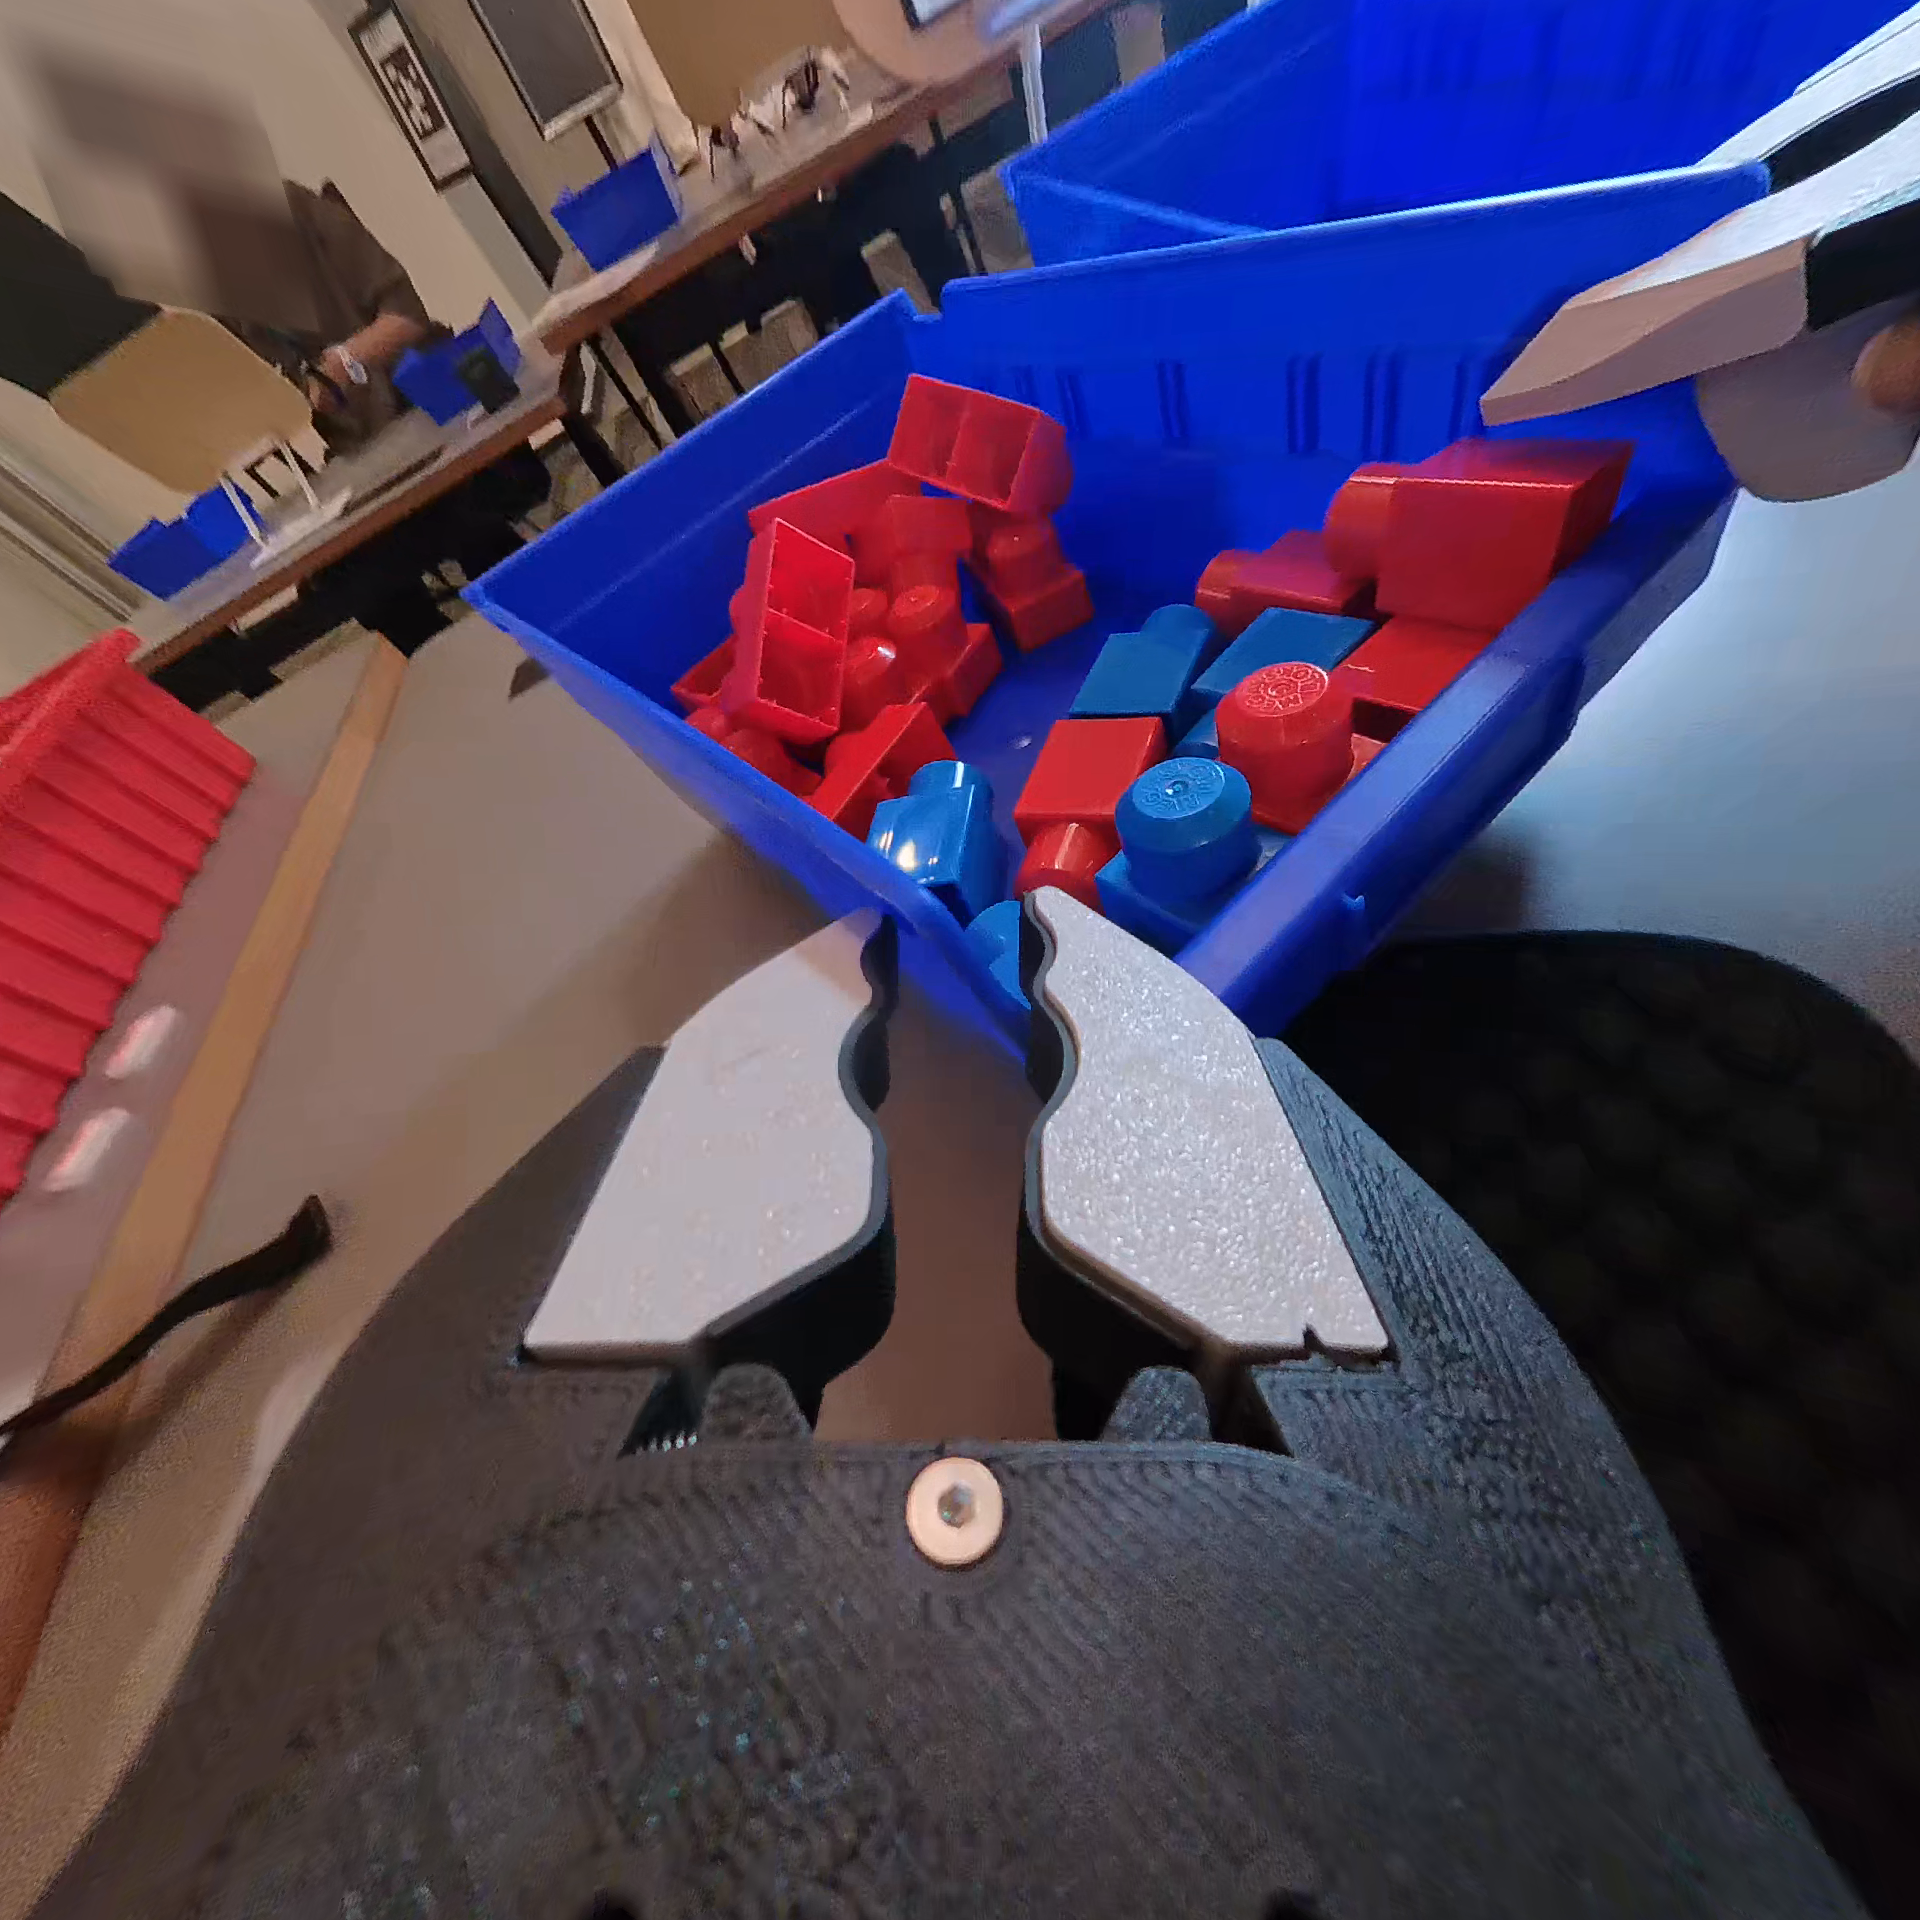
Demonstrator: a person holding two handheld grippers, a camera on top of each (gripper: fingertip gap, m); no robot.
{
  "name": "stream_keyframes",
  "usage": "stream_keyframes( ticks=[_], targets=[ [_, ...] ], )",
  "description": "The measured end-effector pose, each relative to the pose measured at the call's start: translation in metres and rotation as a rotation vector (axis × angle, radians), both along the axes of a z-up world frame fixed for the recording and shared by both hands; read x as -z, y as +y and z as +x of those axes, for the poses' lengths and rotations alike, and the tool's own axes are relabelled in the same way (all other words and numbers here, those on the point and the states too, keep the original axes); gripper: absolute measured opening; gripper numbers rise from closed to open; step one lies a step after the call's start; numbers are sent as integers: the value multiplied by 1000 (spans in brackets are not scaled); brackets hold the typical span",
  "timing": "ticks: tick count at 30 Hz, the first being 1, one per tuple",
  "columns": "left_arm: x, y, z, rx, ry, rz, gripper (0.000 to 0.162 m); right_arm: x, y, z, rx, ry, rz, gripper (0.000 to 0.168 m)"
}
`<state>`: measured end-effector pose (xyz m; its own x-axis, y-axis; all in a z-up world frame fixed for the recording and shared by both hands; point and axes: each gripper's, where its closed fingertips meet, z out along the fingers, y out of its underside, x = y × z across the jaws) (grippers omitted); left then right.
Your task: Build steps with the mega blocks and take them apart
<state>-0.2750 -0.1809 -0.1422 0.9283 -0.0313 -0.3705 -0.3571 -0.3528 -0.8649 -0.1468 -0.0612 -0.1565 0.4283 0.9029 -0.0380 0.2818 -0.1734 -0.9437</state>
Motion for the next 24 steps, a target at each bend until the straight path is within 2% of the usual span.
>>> stream_keyframes(
  ticks=[2, 4, 6, 9, 12, 14, 17, 20, 22, 23, 24],
  targets=[
    [14, 3, -4, -5, -32, -25, 22, 9, 1, 1, -10, -33, 40, 20],
    [19, 5, -3, 15, -58, -36, 28, 3, 0, 8, -13, -34, 121, 34],
    [2, 6, -5, 11, -7, 16, 45, -5, -1, 20, -27, -31, 150, 48],
    [-32, 8, 13, 87, 101, 72, 51, -14, 6, 44, -39, -55, 147, 55],
    [-38, 20, 60, 265, 207, -25, 51, -13, 28, 67, -43, -185, 160, 60],
    [-15, 31, 89, 377, 269, -191, 54, -4, 50, 76, -48, -338, 180, 66],
    [44, 41, 104, 476, 394, -523, 64, 18, 90, 77, -53, -555, 193, 73],
    [82, 56, 89, 480, 517, -692, 47, 42, 116, 62, -147, -701, 202, 73],
    [84, 61, 86, 519, 499, -710, 50, 62, 132, 58, -202, -812, 229, 73],
    [84, 63, 83, 529, 498, -719, 49, 70, 139, 59, -223, -864, 257, 67],
    [84, 67, 78, 524, 514, -706, 47, 77, 145, 62, -236, -913, 292, 46]
  ],
)
